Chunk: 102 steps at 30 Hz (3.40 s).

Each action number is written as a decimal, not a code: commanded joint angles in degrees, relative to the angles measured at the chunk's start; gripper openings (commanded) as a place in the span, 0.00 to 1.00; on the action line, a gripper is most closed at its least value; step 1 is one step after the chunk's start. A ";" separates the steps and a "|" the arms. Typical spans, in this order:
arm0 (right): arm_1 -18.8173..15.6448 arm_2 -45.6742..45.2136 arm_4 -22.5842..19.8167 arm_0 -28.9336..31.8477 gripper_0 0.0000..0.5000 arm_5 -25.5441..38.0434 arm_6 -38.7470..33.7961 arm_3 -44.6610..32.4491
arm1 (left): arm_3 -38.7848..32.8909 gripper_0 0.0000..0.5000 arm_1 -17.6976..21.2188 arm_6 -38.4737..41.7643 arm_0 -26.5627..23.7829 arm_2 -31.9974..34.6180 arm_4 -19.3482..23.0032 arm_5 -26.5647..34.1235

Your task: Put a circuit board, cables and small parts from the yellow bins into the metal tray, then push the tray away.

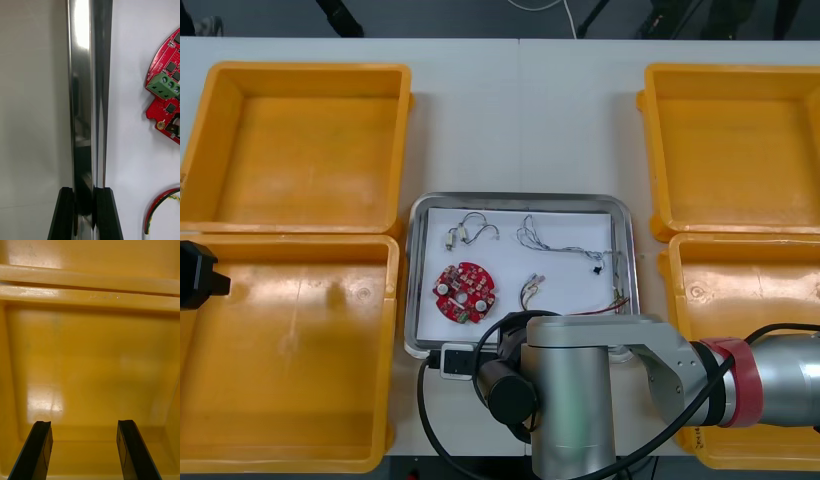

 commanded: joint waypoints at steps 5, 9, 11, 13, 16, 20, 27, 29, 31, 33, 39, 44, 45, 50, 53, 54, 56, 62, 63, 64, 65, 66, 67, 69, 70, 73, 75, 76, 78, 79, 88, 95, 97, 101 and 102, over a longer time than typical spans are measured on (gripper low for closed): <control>-0.14 0.76 2.98 0.06 0.00 -2.46 -2.25 -0.32 | -1.66 1.00 2.32 -4.71 1.27 1.89 0.43 0.31; -0.76 0.84 3.60 -1.25 0.00 -4.22 -2.25 1.52 | -1.66 1.00 2.32 -4.71 1.27 1.89 0.43 0.31; -1.02 0.84 3.86 -1.69 0.00 -5.28 -2.25 2.49 | -1.66 1.00 2.32 -4.71 1.27 1.89 0.43 0.31; -1.37 0.84 4.30 -2.22 0.00 -6.60 -2.25 3.63 | -1.66 1.00 2.32 -4.71 1.27 1.89 0.43 0.31; -1.72 0.84 4.83 -2.57 0.00 -7.65 -2.34 4.43 | -1.66 1.00 2.32 -4.71 1.27 1.89 0.43 0.31; -2.69 0.84 5.71 -3.54 0.00 -8.88 -2.34 5.83 | -1.66 1.00 2.32 -4.71 1.27 1.89 0.43 0.31; -5.06 0.05 6.41 -4.51 0.00 -9.14 -2.61 6.01 | -1.66 1.00 2.32 -4.71 1.27 1.89 0.43 0.31; -5.76 -0.30 6.41 -4.59 0.00 -9.14 -2.61 6.01 | -1.66 1.00 2.32 -4.71 1.27 1.89 0.43 0.31; -6.29 -0.65 6.41 -4.95 0.00 -9.14 -2.61 6.01 | -1.66 1.00 2.32 -4.71 1.27 1.89 0.43 0.31; -6.38 -0.65 6.41 -5.21 0.00 -9.14 -2.61 6.09 | -1.66 1.00 2.32 -4.71 1.27 1.89 0.43 0.31; -5.76 -1.00 6.32 -6.18 0.00 -9.58 -2.96 7.68 | -1.66 1.00 2.32 -4.71 1.27 1.89 0.43 0.31; -4.80 -1.00 6.32 -7.14 0.00 -11.25 -3.40 9.61 | -1.66 1.00 2.32 -4.71 1.27 1.89 0.43 0.31; -4.62 -1.00 6.50 -7.23 0.00 -11.69 -3.40 9.96 | -1.66 1.00 2.32 -4.71 1.27 1.89 0.43 0.31; -4.45 -1.00 6.94 -8.02 0.00 -13.10 -3.48 10.67 | -1.66 1.00 2.32 -4.71 1.27 1.89 0.43 0.31; -4.80 -1.00 7.82 -8.11 0.00 -13.89 -3.48 10.67 | -1.66 1.00 2.32 -4.71 1.27 1.89 0.43 0.31; -4.97 -1.00 7.99 -8.29 0.00 -14.42 -3.48 11.02 | -1.66 1.00 2.32 -4.71 1.27 1.89 0.43 0.31; -4.97 -1.00 8.17 -8.64 0.00 -15.12 -3.22 11.63 | -1.66 1.00 2.32 -4.71 1.27 1.89 0.43 0.31; -5.85 -1.00 9.05 -9.08 0.00 -16.70 -3.04 12.60 | -1.66 1.00 2.32 -4.71 1.27 1.89 0.43 0.31; -6.12 -1.00 9.05 -9.34 0.00 -17.05 -3.04 12.95 | -1.66 1.00 2.32 -4.71 1.27 1.89 0.43 0.31; -6.12 -1.00 9.05 -9.43 0.00 -17.23 -3.13 13.04 | -1.66 1.00 2.32 -4.71 1.27 1.89 0.43 0.31; -6.20 -1.00 9.13 -9.87 0.00 -17.41 -3.13 13.21 | -1.66 1.00 2.32 -4.71 1.27 1.89 0.43 0.31; -6.29 -1.00 9.13 -10.04 0.00 -17.49 -3.13 13.39 | -1.66 1.00 2.32 -4.71 1.27 1.89 0.43 0.31; -6.29 -1.00 9.05 -10.31 0.00 -17.85 -3.31 13.65 | -1.66 1.00 2.32 -4.71 1.27 1.89 0.43 0.31; -6.56 -1.00 9.13 -10.75 0.00 -18.46 -3.40 14.18 | -1.66 1.00 2.32 -4.71 1.27 1.89 0.43 0.31; -6.64 -1.00 9.22 -11.01 0.00 -18.72 -3.40 14.44 | -1.66 1.00 2.32 -4.71 1.27 1.89 0.43 0.31; -6.73 -1.00 9.22 -11.63 0.00 -19.60 -3.40 15.59 | -1.66 1.00 2.32 -4.71 1.27 1.89 0.43 0.31; -6.73 -1.00 9.22 -12.06 0.00 -20.13 -3.40 16.38 | -1.66 1.00 2.32 -4.71 1.27 1.89 0.43 0.31; -6.73 -1.09 9.13 -12.42 0.00 -20.57 -3.40 16.99 | -1.66 1.00 2.32 -4.71 1.27 1.89 0.43 0.31; -6.73 -1.27 9.13 -12.77 0.00 -21.01 -3.40 17.70 | -1.66 1.00 2.32 -4.71 1.27 1.89 0.43 0.31; -6.64 -1.44 9.05 -13.03 0.00 -21.36 -3.40 18.31 | -1.66 1.00 2.32 -4.71 1.27 1.89 0.43 0.31; -5.76 -2.67 8.87 -14.79 0.00 -23.82 -3.40 22.53 | -1.66 1.00 2.32 -4.71 1.27 1.89 0.43 0.31; -5.68 -3.90 6.50 -16.20 0.00 -30.06 -3.40 26.93 | -1.66 1.00 2.32 -4.71 1.27 1.89 0.43 0.31; -5.68 -4.17 5.35 -16.64 0.00 -32.17 -3.22 28.33 | -1.66 1.00 2.32 -4.71 1.27 1.89 0.43 0.31; -5.68 -4.25 5.62 -17.07 0.00 -35.34 -3.48 30.09 | -1.66 1.00 2.32 -4.71 1.27 1.89 0.43 0.31; -5.68 -4.34 5.71 -17.07 0.00 -35.60 -3.48 30.26 | -1.66 1.00 2.32 -4.71 1.27 1.89 0.43 0.31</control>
